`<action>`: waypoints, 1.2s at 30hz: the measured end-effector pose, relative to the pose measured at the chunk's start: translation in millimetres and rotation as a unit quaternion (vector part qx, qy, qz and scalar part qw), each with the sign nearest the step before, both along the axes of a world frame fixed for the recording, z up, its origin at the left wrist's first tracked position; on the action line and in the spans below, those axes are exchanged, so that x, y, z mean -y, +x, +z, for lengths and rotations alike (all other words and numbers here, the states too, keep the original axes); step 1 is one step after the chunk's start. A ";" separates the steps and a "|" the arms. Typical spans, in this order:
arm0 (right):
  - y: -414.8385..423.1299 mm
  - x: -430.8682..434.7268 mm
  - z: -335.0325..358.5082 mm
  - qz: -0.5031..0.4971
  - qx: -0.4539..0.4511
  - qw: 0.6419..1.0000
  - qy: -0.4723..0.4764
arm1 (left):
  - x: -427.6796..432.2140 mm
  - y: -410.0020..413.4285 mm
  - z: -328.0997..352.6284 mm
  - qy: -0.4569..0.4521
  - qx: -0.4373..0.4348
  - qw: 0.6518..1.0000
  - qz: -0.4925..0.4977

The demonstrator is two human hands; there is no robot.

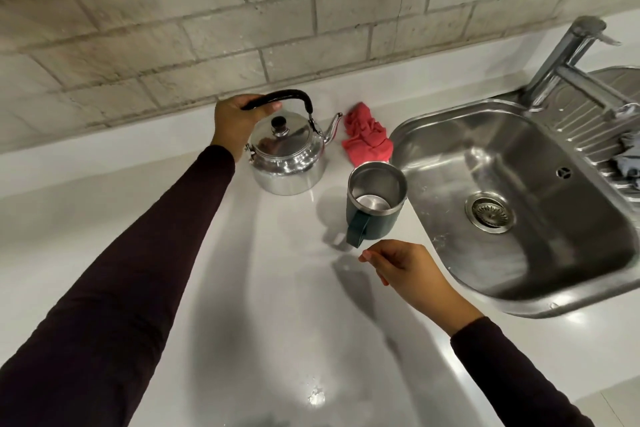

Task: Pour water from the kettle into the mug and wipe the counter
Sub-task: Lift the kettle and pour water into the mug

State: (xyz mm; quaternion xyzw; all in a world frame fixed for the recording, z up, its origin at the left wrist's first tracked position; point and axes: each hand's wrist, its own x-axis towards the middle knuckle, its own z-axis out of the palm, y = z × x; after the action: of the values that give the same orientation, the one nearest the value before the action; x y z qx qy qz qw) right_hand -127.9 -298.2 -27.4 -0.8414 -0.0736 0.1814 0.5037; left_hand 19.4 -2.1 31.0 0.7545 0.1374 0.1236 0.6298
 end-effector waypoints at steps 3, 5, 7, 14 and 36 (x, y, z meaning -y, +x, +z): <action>-0.6 1.5 2.8 -0.001 -0.002 1.000 0.008 | 8.6 -23.2 0.4 -0.049 0.014 0.997 0.062; -1.9 2.4 5.2 0.002 -0.001 1.000 0.013 | 12.7 -40.7 11.2 -0.085 0.028 0.990 0.107; -4.0 2.7 5.9 0.001 0.004 1.000 0.014 | 14.3 -58.9 26.2 -0.111 0.052 0.984 0.133; -11.0 0.9 17.6 0.021 0.041 0.999 0.014 | 32.0 -129.0 79.0 -0.015 0.103 0.988 0.110; -21.2 25.9 18.0 0.014 0.063 0.998 0.027 | 79.5 -163.0 141.5 0.298 0.056 0.952 -0.033</action>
State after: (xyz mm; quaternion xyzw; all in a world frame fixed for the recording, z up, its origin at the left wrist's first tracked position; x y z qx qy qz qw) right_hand -149.1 -324.0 -9.3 -0.8362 -0.1216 0.1333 0.5178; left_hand -143.7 -81.7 172.4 0.9039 0.0339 0.1807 0.3862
